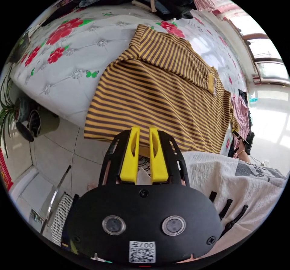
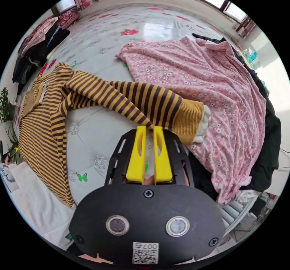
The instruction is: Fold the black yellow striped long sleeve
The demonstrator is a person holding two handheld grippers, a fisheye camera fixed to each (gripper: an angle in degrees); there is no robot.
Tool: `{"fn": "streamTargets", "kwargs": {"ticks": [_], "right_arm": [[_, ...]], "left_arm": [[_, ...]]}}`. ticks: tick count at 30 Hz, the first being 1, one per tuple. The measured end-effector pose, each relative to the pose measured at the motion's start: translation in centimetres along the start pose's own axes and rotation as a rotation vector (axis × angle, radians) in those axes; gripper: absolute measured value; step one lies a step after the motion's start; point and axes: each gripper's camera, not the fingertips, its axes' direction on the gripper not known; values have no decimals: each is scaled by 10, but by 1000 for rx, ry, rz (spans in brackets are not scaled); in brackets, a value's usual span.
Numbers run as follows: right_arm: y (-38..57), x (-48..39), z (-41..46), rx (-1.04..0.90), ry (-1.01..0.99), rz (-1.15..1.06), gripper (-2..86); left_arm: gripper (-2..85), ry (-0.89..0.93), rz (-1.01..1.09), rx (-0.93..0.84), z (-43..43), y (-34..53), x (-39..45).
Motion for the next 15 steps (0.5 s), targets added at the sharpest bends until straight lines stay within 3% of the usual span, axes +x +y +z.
{"fn": "streamTargets", "kwargs": {"ticks": [6, 9, 12, 15], "right_arm": [[-27, 27, -76, -44, -357, -123, 5], [-56, 59, -142, 89, -268, -92, 10], [-84, 101, -164, 209, -122, 74, 28], [-82, 134, -159, 277, -202, 225, 43]], "left_arm": [[42, -21, -31, -4, 4, 4, 10], [41, -37, -11, -5, 4, -4, 16], [40, -36, 3, 3, 4, -13, 20], [39, -32, 8, 30, -3, -16, 20]]}}
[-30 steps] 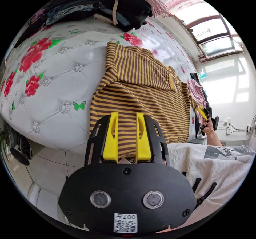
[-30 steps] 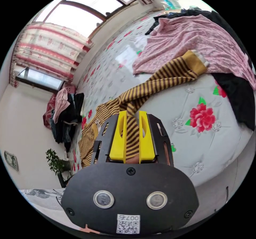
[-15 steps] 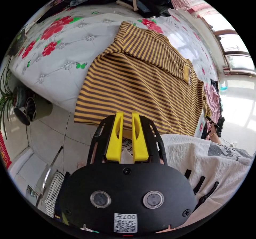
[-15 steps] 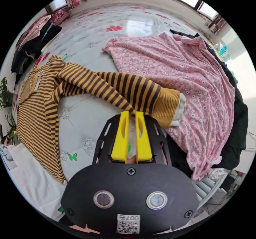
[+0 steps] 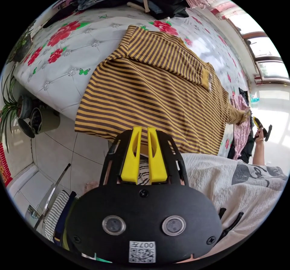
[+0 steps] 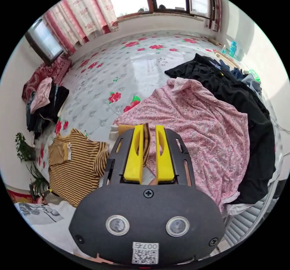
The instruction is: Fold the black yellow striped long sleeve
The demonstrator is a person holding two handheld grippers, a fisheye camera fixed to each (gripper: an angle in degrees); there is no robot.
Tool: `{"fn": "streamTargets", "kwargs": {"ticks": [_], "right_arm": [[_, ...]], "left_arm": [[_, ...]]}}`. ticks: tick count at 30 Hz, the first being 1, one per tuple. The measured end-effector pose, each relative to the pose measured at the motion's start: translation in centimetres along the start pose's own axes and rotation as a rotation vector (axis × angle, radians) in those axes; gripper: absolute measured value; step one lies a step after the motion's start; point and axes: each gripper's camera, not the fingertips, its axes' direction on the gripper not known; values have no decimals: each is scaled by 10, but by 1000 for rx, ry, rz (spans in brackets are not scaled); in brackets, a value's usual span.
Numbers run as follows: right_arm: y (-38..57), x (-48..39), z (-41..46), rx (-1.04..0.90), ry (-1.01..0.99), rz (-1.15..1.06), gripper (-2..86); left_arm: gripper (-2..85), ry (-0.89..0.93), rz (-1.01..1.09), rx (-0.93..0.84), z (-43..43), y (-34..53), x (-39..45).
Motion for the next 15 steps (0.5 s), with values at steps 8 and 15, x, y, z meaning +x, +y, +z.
{"fn": "streamTargets", "kwargs": {"ticks": [8, 15], "right_arm": [[83, -6, 45, 22, -59, -126, 77], [79, -46, 100, -169, 178, -323, 55]], "left_arm": [[36, -14, -89, -17, -11, 18, -38], [33, 15, -123, 9, -27, 14, -55]]}}
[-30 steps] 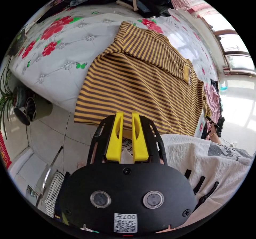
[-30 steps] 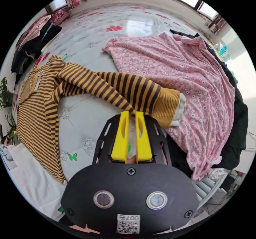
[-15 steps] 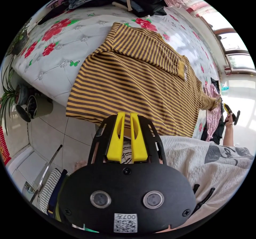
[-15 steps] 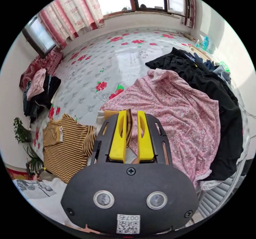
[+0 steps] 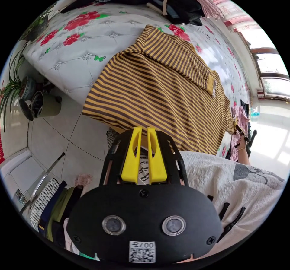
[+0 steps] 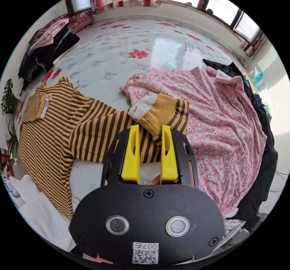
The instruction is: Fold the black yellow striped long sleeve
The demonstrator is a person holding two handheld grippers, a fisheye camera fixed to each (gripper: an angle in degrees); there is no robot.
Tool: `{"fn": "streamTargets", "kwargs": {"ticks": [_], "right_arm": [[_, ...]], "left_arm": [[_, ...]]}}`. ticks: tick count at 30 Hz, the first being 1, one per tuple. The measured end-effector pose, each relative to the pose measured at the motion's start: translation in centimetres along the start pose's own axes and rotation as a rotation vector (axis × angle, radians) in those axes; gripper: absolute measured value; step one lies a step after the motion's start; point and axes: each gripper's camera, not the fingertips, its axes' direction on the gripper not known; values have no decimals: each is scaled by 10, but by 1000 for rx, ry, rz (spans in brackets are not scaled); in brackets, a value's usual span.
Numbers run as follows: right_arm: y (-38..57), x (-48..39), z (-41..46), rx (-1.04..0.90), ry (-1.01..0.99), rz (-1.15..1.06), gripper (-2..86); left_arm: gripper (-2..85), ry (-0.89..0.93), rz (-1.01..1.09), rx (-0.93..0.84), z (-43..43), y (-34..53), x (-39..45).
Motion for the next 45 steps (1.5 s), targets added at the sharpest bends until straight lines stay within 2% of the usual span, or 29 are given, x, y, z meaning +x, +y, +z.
{"fn": "streamTargets", "kwargs": {"ticks": [1, 3, 4, 6, 11, 13, 14, 18, 21, 23, 24, 26, 27, 29, 30, 32, 34, 35, 40, 42, 45], "right_arm": [[0, 11, 7, -38, 19, 39, 46], [11, 37, -2, 17, -51, 123, 32], [22, 65, -13, 63, -141, 234, 23], [51, 111, -34, 188, -298, 425, 14], [219, 228, -77, 701, -765, 1137, 4], [267, 234, -83, 832, -852, 1269, 3], [279, 231, -93, 827, -849, 1275, 2], [255, 191, -143, 796, -815, 1084, 3], [199, 117, -194, 825, -869, 798, 4], [145, 24, -230, 785, -883, 512, 7], [133, -4, -238, 771, -881, 438, 7], [94, -131, -256, 715, -846, 156, 13], [88, -164, -256, 699, -836, 101, 15], [78, -296, -236, 635, -824, -58, 27], [76, -326, -225, 607, -832, -91, 32], [71, -435, -158, 366, -867, -167, 51], [75, -495, -105, 127, -868, -226, 61], [89, -516, -86, 73, -856, -244, 66], [162, -502, -65, 13, -664, -258, 77], [195, -464, -58, -6, -567, -165, 81], [253, -392, -45, -76, -461, 79, 90]], "left_arm": [[34, -1, 6, 4, -3, -1, -1], [36, 6, 16, 4, -6, -3, -4], [37, 7, 17, 0, -7, -3, -8], [40, 12, 16, -7, -7, -2, -16], [60, 59, 52, 25, -16, -5, -53], [63, 60, 47, 36, -20, -7, -70], [63, 65, 37, 48, -24, -8, -83], [63, 75, -19, 78, -35, -8, -129], [64, 83, -57, 116, -48, -3, -167], [66, 86, -59, 134, -57, 1, -195], [67, 92, -59, 138, -59, 3, -203], [77, 118, -68, 146, -63, 8, -230], [81, 118, -69, 142, -63, 9, -236], [96, 120, -40, 150, -65, 15, -253], [100, 126, -27, 152, -65, 16, -256], [110, 150, 16, 136, -61, 16, -264], [114, 161, 54, 126, -60, 14, -266], [119, 157, 85, 113, -60, 12, -266], [134, 96, 256, 62, -76, 17, -276], [138, 99, 294, 28, -80, 19, -288], [144, 204, 408, -27, -84, 21, -296]]}}
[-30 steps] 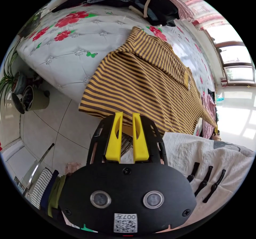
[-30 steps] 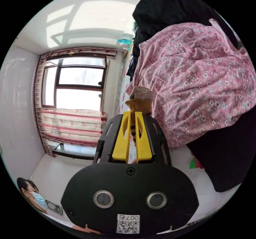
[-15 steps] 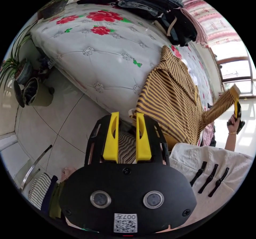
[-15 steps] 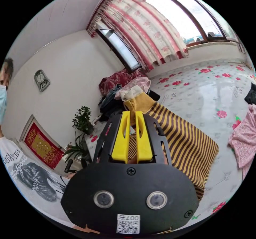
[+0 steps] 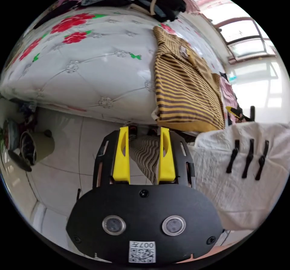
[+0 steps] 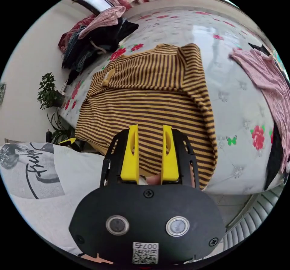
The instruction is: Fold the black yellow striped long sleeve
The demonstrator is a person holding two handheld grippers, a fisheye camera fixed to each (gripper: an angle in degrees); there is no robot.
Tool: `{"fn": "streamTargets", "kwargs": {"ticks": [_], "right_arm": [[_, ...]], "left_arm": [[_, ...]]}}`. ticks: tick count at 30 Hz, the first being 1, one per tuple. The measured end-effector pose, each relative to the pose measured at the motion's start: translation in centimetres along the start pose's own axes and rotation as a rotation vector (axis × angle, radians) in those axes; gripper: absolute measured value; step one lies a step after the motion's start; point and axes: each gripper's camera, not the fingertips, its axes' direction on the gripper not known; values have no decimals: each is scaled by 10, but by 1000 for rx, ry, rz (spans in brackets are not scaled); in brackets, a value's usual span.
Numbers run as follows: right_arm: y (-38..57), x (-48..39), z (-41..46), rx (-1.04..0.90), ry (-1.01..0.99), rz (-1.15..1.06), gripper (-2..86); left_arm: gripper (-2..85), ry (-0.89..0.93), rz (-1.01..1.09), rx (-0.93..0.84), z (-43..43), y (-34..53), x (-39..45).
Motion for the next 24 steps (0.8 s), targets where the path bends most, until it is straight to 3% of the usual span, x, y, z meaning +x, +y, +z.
{"fn": "streamTargets", "kwargs": {"ticks": [2, 9, 11, 13, 15, 19, 24], "right_arm": [[41, 45, -12, -12, 77, 181, 98], [88, 98, 23, -146, 116, 371, 101], [81, 101, 40, -179, 89, 385, 87], [73, 95, 43, -202, 100, 327, 64], [66, 93, 43, -234, 94, 291, 41], [55, 111, 25, -268, -100, 223, 15], [15, 163, -32, -53, -455, 266, 6]], "left_arm": [[156, 56, 56, -38, 5, -7, 6], [178, 45, 168, -244, 62, -54, 46], [103, -141, 201, -319, 69, -60, 66], [5, -176, 270, -293, 58, -60, 81], [-2, -121, 317, -288, 45, -62, 89], [-8, 181, 316, -228, -6, -81, 80], [-9, 593, 288, 6, -75, -144, 46]]}}
